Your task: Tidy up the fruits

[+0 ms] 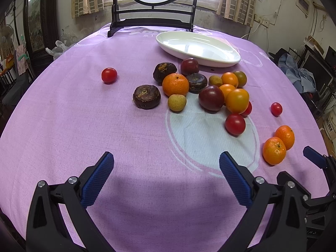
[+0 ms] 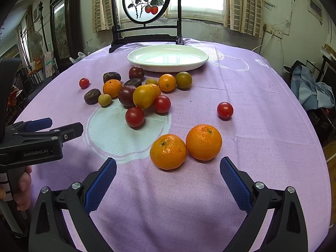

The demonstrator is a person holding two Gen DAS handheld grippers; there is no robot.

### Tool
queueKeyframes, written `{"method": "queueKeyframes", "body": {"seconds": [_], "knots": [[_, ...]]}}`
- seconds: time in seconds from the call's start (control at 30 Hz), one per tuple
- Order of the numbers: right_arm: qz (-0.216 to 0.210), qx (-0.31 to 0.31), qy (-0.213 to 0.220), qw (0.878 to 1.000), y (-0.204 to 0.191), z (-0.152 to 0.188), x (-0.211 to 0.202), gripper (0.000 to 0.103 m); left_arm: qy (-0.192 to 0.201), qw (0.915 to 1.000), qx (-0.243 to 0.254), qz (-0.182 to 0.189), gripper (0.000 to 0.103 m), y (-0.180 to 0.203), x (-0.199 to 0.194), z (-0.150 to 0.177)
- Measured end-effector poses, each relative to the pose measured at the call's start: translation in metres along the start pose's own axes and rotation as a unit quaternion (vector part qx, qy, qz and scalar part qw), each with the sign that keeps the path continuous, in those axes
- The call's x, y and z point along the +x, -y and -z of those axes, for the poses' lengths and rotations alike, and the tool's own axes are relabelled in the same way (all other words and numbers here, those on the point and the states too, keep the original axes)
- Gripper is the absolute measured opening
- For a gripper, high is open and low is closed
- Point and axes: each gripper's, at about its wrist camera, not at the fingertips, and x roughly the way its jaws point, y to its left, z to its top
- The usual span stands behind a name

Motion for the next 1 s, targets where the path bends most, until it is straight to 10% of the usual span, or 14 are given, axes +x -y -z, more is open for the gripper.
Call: {"method": "queueKeyframes", "body": {"seconds": [0.43, 0.57, 1.0], "knots": [[-0.016, -0.016, -0.052, 0.998, 0.004, 0.01, 0.008, 0.099, -0.009, 0.9996, 0.026, 0.008, 0.098, -0.015, -0.001, 0.014], [-0.027, -0.004, -0.084, 0.996, 0.008, 0.005, 0.022, 0.073, -0.009, 0.9996, 0.024, 0.01, 0.098, -0.026, -0.004, 0.015], [-0.018, -0.006, -0.088, 0.996, -0.005, -0.019, 0.049, 0.043, -0.018, 0.9997, 0.013, 0.005, 0.098, -0.045, 0.017, -0.011]]}}
